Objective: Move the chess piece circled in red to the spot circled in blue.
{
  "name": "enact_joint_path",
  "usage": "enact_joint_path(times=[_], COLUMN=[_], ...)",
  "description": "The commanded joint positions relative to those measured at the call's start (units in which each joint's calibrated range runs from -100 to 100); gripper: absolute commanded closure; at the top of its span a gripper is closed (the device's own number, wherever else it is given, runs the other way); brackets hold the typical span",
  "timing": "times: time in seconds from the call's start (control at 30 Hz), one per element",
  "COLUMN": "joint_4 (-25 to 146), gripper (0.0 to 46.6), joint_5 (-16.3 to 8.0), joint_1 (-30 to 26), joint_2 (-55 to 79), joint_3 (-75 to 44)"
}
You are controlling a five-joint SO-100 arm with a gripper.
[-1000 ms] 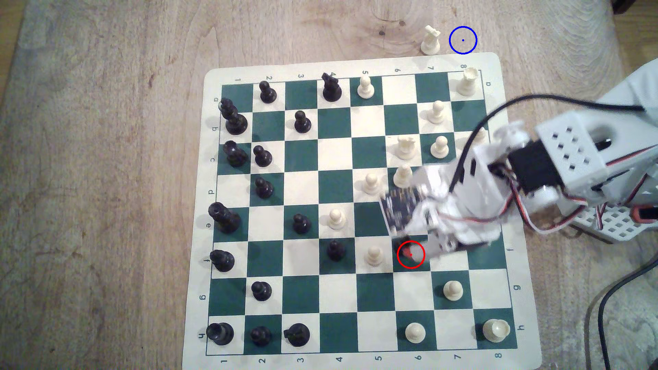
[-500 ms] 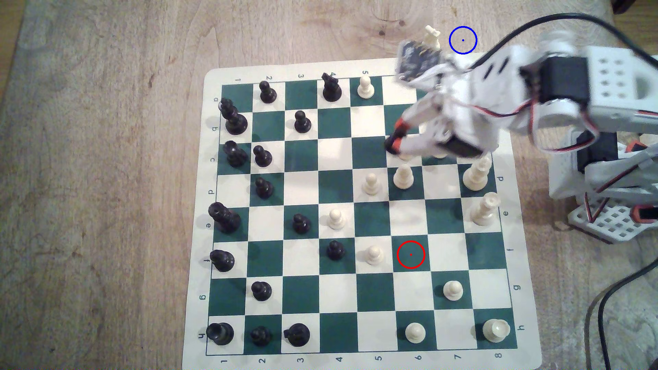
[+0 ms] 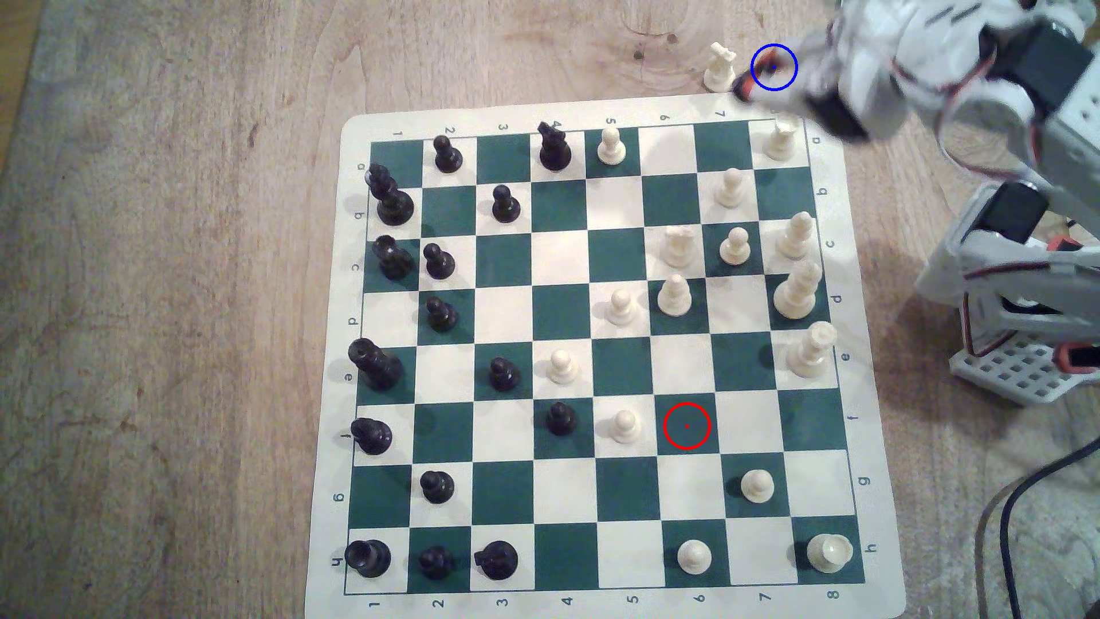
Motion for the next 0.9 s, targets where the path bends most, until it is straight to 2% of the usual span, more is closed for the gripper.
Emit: enact_joint_path(times=[0.0, 0.4, 0.87], joint_4=[-4.47, -12.74, -26.91], gripper=[46.4, 46.4, 46.4], joint_5=[0.15, 0.24, -1.51], joint_1=[6.67, 14.33, 13.79], joint_2=[3.75, 20.9, 31.34], joint_3=[-0.58, -0.22, 3.31])
